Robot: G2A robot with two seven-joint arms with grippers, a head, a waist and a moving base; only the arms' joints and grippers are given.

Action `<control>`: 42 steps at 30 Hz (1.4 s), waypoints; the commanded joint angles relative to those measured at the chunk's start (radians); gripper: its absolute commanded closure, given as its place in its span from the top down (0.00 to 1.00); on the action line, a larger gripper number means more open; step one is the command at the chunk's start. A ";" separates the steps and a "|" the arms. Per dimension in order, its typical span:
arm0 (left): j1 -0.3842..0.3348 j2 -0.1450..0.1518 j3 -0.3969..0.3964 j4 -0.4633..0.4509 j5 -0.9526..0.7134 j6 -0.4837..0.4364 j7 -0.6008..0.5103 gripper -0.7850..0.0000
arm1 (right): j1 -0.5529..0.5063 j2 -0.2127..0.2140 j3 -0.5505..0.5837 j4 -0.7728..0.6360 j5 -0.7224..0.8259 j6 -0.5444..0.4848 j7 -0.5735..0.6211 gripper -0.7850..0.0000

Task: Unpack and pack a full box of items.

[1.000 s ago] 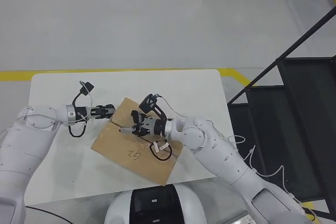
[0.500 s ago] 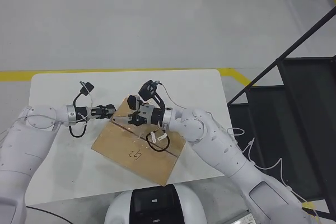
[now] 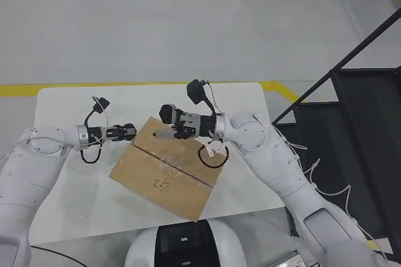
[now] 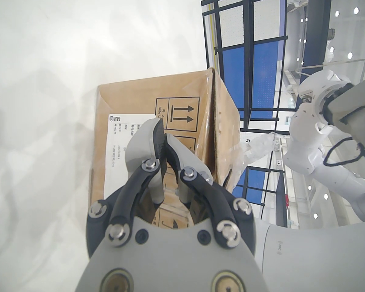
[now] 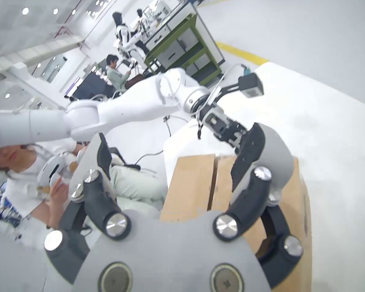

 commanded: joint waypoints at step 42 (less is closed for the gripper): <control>0.246 0.114 -0.277 -0.253 0.013 0.161 -0.085 1.00 | 0.128 0.206 -0.475 0.041 0.020 -0.158 -0.070 1.00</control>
